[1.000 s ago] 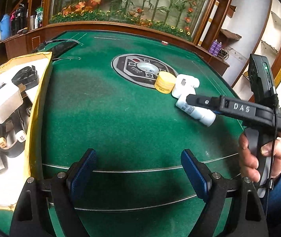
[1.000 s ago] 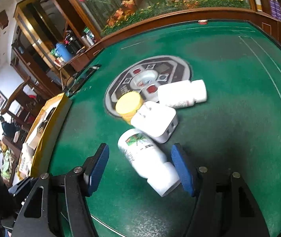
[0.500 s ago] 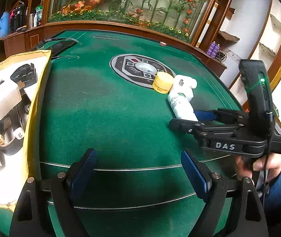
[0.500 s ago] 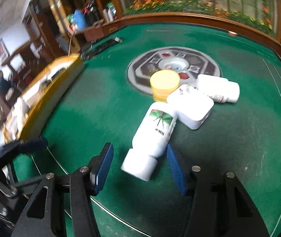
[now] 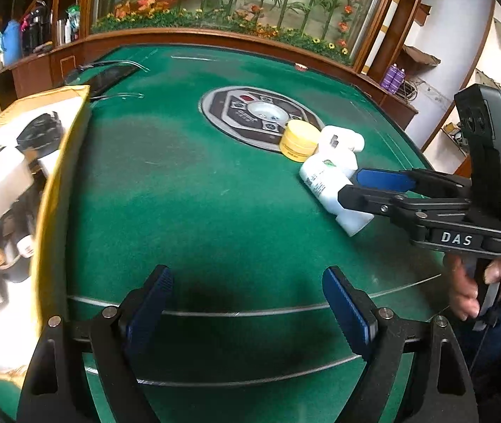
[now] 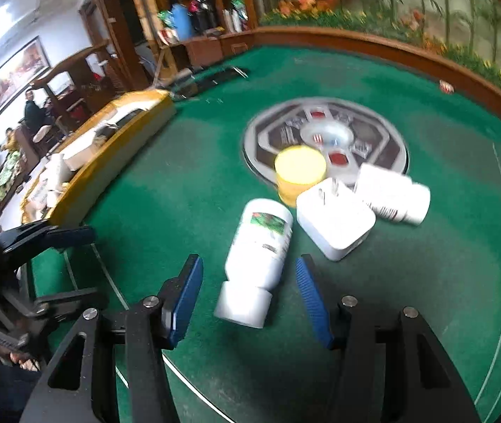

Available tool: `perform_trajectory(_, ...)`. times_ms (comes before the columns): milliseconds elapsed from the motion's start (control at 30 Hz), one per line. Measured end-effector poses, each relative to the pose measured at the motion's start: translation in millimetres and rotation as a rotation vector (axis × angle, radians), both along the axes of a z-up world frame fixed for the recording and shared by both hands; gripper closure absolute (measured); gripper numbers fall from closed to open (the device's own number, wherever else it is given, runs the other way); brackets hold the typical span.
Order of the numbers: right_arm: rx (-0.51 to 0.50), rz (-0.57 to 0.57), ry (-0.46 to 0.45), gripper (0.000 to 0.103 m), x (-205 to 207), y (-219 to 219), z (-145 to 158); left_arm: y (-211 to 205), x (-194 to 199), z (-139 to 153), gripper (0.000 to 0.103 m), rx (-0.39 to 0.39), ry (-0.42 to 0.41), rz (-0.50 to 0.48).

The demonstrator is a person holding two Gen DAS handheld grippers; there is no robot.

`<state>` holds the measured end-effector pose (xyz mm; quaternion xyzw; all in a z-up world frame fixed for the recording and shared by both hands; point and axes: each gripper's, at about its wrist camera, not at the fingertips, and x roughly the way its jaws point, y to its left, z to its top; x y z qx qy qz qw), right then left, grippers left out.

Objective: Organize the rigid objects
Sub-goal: 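Grasp the yellow-lidded jar with the left tool while the right tool grasps the green-labelled white bottle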

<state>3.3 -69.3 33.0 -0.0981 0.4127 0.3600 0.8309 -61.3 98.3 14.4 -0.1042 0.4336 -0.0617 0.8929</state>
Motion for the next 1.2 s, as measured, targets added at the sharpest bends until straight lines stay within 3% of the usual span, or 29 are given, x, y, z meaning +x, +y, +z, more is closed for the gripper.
perform_trajectory(167, 0.023, -0.061, 0.064, 0.050, 17.3, -3.8, -15.3, 0.1, 7.6, 11.7, 0.013, 0.004, -0.009, -0.006)
perform_trajectory(233, 0.081, -0.075, 0.097, 0.056, 22.4, -3.6, -21.0, 3.4, 11.4, 19.2, 0.013, 0.002, -0.025, -0.001)
perform_trajectory(300, 0.102, -0.096, 0.066, 0.057, 24.2, 0.3, -22.3, 5.5, 17.8, 27.8, 0.013, 0.001, -0.035, 0.007)
perform_trajectory(333, 0.102, -0.083, 0.053, 0.065, 22.9, 2.6, -22.6, 6.3, 23.0, 32.9, 0.013, -0.008, -0.036, 0.005)
perform_trajectory(433, 0.106, -0.086, 0.066, 0.066, 23.9, 1.1, -22.4, 2.3, 46.7, 47.4, 0.013, -0.008, -0.043, -0.017)
perform_trajectory(533, 0.190, -0.139, 0.120, 0.066, 30.7, -18.6, -15.2, -4.9, 67.7, 50.7, 0.013, 0.002, -0.035, -0.038)
perform_trajectory(700, 0.242, -0.301, 0.045, 0.066, 33.4, -47.0, 3.4, -25.6, 105.6, 37.5, 0.013, -0.025, 0.033, -0.051)
perform_trajectory(833, 0.273, -0.412, 0.053, 0.066, 39.1, -63.8, 5.5, -58.1, 121.9, 29.9, 0.013, 0.087, 0.023, -0.086)
perform_trajectory(967, 0.267, -0.509, 0.060, 0.066, 47.9, -76.8, 3.6, -67.5, 139.4, 19.9, 0.013, 0.142, 0.021, -0.076)
perform_trajectory(1100, 0.260, -0.515, 0.052, 0.066, 48.1, -78.9, 3.9, -69.2, 152.7, 13.3, 0.014, 0.167, -0.003, -0.065)
perform_trajectory(1167, 0.263, -0.511, 0.046, 0.066, 45.8, -79.9, 4.5, -66.5, 157.2, 10.7, 0.026, 0.153, -0.023, -0.078)
perform_trajectory(1200, 0.264, -0.510, 0.043, 0.066, 44.8, -80.8, 4.8, -63.6, 157.2, 10.5, 0.040, 0.128, -0.034, -0.082)
